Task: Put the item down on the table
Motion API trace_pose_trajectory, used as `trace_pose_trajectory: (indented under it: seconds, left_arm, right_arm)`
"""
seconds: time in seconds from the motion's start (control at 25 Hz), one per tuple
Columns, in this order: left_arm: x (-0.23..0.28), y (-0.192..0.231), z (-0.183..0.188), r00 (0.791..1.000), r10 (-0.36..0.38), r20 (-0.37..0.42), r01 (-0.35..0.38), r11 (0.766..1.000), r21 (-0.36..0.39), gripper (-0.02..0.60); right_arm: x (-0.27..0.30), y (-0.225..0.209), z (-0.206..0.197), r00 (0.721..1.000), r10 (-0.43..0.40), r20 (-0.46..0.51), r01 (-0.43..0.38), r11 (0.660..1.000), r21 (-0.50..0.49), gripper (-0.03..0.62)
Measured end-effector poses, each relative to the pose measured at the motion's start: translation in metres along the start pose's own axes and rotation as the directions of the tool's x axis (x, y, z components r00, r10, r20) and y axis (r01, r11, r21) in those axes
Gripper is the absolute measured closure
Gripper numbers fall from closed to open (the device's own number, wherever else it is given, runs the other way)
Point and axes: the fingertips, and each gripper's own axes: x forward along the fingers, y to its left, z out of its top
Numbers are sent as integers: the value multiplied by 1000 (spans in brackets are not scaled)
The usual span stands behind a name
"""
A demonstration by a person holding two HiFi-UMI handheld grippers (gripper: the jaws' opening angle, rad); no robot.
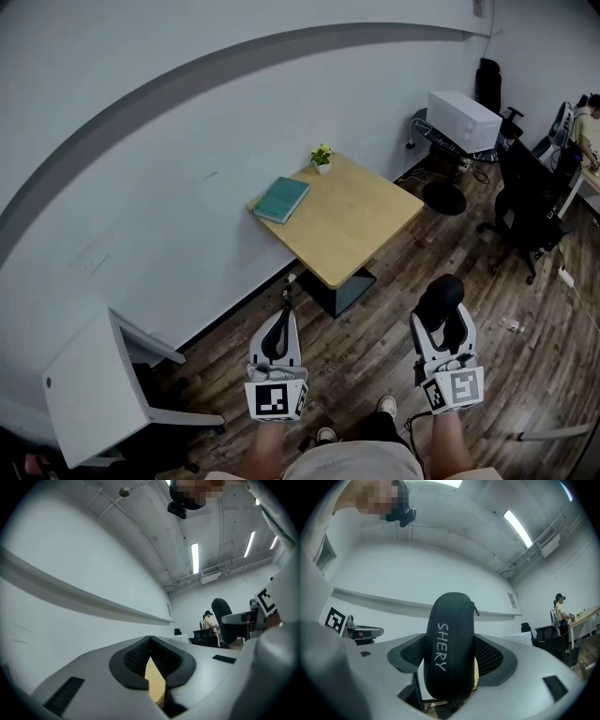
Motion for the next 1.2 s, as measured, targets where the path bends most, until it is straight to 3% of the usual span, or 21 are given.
trace_pose_trajectory:
  seconds: [0.36, 0.84, 1.04, 1.2]
  left_arm:
    - [79, -101, -1, 993, -118, 18, 118, 993, -1, 574]
    - [180, -267, 0, 957, -288, 28, 289, 957, -18, 574]
    - [202, -312, -2, 947, -320, 21, 320, 947, -7, 574]
    - [217, -321, -7, 946, -324, 9, 324, 946, -5, 574]
  right_arm:
    - [-14, -109, 1, 995, -96, 17, 96, 995, -17, 261]
    - [-51, -277, -6, 970, -244, 18, 244, 970, -5, 261]
    - [-65, -322, -10, 962, -273, 15, 273, 962, 16, 261]
    - [-58, -338, -18, 961, -277, 6, 276, 961, 32, 261]
